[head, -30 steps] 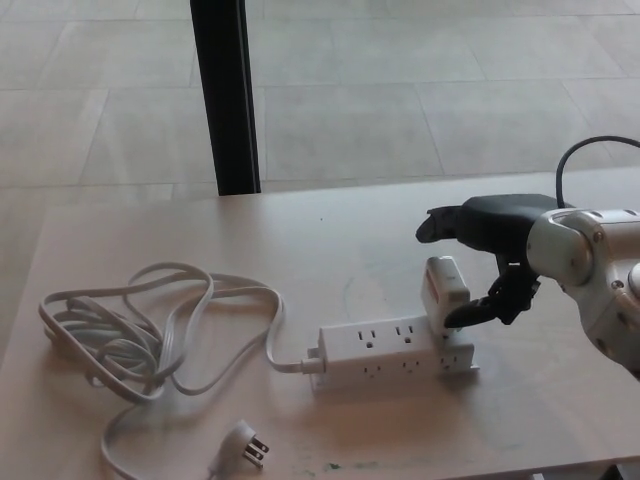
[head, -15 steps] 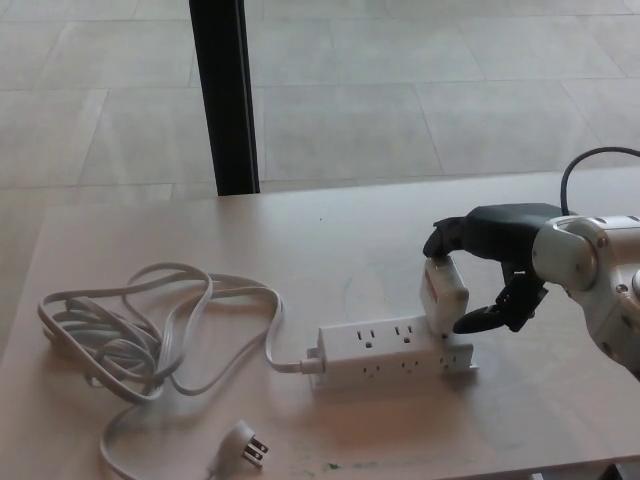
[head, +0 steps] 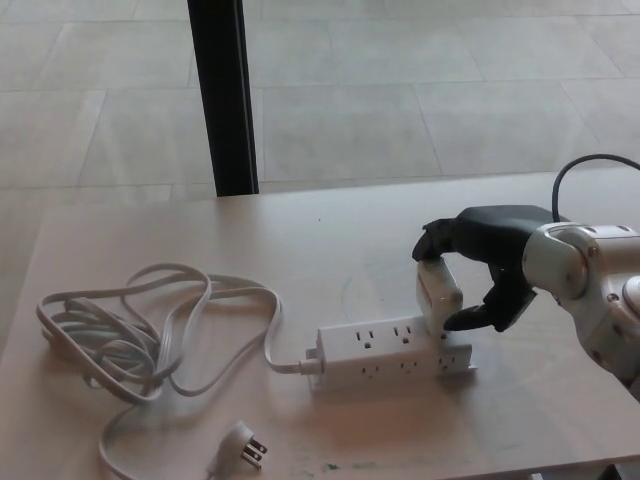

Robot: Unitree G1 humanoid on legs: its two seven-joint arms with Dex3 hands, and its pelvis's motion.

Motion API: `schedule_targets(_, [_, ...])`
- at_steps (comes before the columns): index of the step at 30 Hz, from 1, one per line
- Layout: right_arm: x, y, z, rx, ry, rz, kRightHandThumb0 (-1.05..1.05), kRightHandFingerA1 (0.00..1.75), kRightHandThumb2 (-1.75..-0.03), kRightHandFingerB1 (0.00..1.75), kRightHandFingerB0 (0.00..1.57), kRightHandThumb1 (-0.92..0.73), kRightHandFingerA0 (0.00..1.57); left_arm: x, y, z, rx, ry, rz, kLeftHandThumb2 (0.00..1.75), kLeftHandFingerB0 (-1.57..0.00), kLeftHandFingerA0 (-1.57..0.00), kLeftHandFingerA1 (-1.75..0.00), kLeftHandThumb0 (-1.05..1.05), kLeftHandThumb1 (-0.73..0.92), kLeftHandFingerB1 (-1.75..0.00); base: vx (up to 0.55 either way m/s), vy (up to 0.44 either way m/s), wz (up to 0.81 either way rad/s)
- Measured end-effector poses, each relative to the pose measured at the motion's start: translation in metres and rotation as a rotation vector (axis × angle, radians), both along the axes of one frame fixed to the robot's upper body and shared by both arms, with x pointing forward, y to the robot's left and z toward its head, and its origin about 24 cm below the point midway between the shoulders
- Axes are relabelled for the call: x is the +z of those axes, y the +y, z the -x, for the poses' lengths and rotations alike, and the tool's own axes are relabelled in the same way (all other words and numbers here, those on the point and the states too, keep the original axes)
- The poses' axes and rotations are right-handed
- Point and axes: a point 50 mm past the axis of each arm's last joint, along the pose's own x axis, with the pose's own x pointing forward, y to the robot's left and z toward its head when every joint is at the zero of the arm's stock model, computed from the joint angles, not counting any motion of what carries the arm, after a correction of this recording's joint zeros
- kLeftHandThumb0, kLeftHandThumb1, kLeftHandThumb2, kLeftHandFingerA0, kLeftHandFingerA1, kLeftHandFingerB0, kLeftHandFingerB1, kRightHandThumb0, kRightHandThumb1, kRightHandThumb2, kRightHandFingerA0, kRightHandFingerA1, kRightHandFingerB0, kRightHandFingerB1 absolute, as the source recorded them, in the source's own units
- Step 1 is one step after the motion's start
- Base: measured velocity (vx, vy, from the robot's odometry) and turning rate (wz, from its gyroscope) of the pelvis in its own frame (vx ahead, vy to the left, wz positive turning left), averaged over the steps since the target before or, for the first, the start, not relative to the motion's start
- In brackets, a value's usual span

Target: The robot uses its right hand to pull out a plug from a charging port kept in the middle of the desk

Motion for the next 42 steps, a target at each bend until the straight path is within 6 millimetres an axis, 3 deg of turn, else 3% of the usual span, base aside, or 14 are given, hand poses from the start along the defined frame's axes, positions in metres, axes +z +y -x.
schedule_targets(4, [0.002,-0.001,0.0,0.004,-0.023,-0.005,-0.39,1.68,-0.58,0.65,1.04,-0.56,0.77,0.0,0.0,0.0,0.002,0.0,0.0,0.63,-0.5,-0.73,-0.57,-0.61,0.76,-0.41,0.0,0.0,0.0])
schedule_targets(17, [-0.001,-0.004,0.0,0.015,-0.053,0.051,-0.31,1.55,-0.76,0.74,1.0,-0.51,0.9,-0.001,0.001,0.003,0.013,0.007,0.003,0.64,-0.5,-0.72,-0.59,-0.6,0.8,-0.41,0.0,0.0,0.0])
schedule_targets(20, [-0.005,-0.004,0.002,0.017,-0.071,0.036,-0.32,1.67,-0.91,1.03,0.9,-0.48,0.91,-0.001,0.001,0.004,0.009,0.007,-0.001,0.64,-0.52,-0.73,-0.59,-0.62,0.8,-0.42,0.0,0.0,0.0])
schedule_targets(23, [-0.01,-0.002,0.004,0.017,-0.102,0.022,-0.35,1.71,-0.77,0.94,0.82,-0.58,0.91,0.0,0.001,0.005,0.01,0.007,-0.001,0.64,-0.52,-0.74,-0.62,-0.62,0.81,-0.42,0.0,0.0,0.0])
schedule_targets(24, [-0.011,-0.002,0.005,0.015,-0.11,0.016,-0.41,1.31,-0.96,0.94,0.84,-0.44,1.18,0.0,0.001,0.005,0.01,0.007,-0.001,0.64,-0.52,-0.74,-0.62,-0.63,0.81,-0.42,0.0,0.0,0.0])
schedule_targets(28, [-0.019,0.0,0.008,0.008,-0.159,-0.016,-0.43,1.35,-0.94,0.96,0.8,-0.46,1.19,-0.001,0.001,0.004,0.016,0.006,0.002,0.65,-0.53,-0.76,-0.59,-0.66,0.81,-0.41,0.0,0.0,0.0])
schedule_targets(29, [-0.022,0.001,0.009,0.005,-0.17,-0.025,-0.4,1.63,-0.59,0.61,0.79,-0.64,0.89,-0.001,0.001,0.005,0.019,0.007,0.005,0.65,-0.54,-0.76,-0.59,-0.66,0.82,-0.43,0.0,0.0,0.0])
schedule_targets(33, [-0.028,0.004,0.011,-0.013,-0.209,-0.051,-0.42,1.61,-0.59,0.55,0.77,-0.67,0.9,-0.002,0.001,0.004,0.024,0.005,0.009,0.65,-0.54,-0.76,-0.59,-0.67,0.84,-0.44,0.0,0.0,0.0])
schedule_targets(36, [-0.032,0.006,0.011,-0.027,-0.236,-0.053,-0.44,1.57,-0.6,0.67,0.74,-0.7,0.87,-0.001,0.001,0.004,0.022,0.001,0.01,0.66,-0.54,-0.75,-0.56,-0.69,0.85,-0.42,0.0,0.0,0.0])
schedule_targets(37, [-0.032,0.006,0.011,-0.027,-0.244,-0.045,-0.43,1.62,-0.6,0.84,0.77,-0.69,0.87,-0.002,0.001,0.004,0.023,0.002,0.011,0.66,-0.53,-0.75,-0.57,-0.69,0.84,-0.43,0.0,0.0,0.0])
schedule_targets(38, [-0.033,0.007,0.011,-0.027,-0.249,-0.039,-0.5,1.63,-0.7,1.07,0.85,-0.6,0.95,-0.002,0.001,0.004,0.022,0.002,0.012,0.86,-0.48,-0.73,-0.64,-0.75,0.67,-0.5,0.0,0.0,0.0])
schedule_targets(39, [-0.032,0.007,0.011,-0.028,-0.255,-0.03,-0.41,1.73,-0.68,1.01,0.78,-0.65,0.89,-0.002,0.001,0.003,0.022,0.001,0.013,0.65,-0.53,-0.76,-0.56,-0.7,0.84,-0.41,0.0,0.0,0.0])
schedule_targets(41, [-0.032,0.007,0.01,-0.03,-0.263,-0.018,-0.34,1.75,-0.96,1.05,0.8,-0.53,0.91,-0.002,0.001,0.003,0.022,0.001,0.014,0.65,-0.51,-0.76,-0.6,-0.7,0.84,-0.42,0.0,0.0,0.0])
schedule_targets(42, [-0.032,0.007,0.01,-0.031,-0.266,-0.013,-0.34,1.75,-0.96,1.05,0.8,-0.53,0.91,-0.002,0.001,0.003,0.023,-0.001,0.015,0.65,-0.51,-0.76,-0.6,-0.7,0.84,-0.42,0.0,0.0,0.0])
